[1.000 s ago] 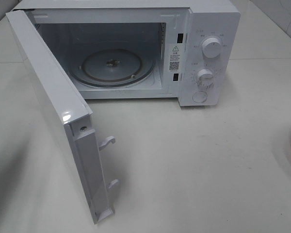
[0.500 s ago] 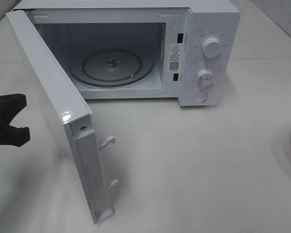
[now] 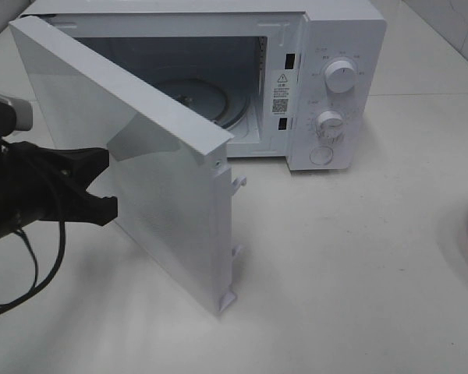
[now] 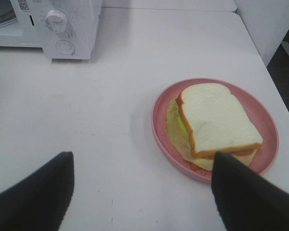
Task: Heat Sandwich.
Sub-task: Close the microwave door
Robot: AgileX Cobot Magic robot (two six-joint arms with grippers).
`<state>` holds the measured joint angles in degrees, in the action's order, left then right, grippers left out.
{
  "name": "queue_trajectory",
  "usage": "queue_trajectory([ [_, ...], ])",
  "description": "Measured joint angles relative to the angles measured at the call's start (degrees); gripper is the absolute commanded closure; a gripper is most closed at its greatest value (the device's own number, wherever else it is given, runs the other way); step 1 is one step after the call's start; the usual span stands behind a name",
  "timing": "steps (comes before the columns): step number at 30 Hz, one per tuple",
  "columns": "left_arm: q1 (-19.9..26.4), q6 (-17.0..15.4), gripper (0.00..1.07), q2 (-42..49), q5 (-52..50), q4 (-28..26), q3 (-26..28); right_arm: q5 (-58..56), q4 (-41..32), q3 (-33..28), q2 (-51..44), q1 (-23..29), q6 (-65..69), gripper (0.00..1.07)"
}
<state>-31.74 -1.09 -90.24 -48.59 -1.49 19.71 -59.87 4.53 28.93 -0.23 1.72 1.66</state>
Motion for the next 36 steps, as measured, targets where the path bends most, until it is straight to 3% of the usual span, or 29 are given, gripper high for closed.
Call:
queue_trajectory([
  [13,-7.45,2.52,1.07,-7.1,0.17,-8.71,11.97,0.0,0.0,0.0,0.0,0.0,0.0,0.31],
  [20,-10.83,5.96,1.07,-11.23,3.72,-14.84,20.97,0.0,0.0,0.0,0.0,0.0,0.0,0.31],
  [28,-12.2,8.37,1.07,-15.24,8.71,-18.45,30.25,0.0,0.0,0.0,0.0,0.0,0.0,0.31],
  [36,-12.2,8.59,1.07,-20.17,10.83,-19.25,38.33,0.0,0.0,0.0,0.0,0.0,0.0,0.31],
])
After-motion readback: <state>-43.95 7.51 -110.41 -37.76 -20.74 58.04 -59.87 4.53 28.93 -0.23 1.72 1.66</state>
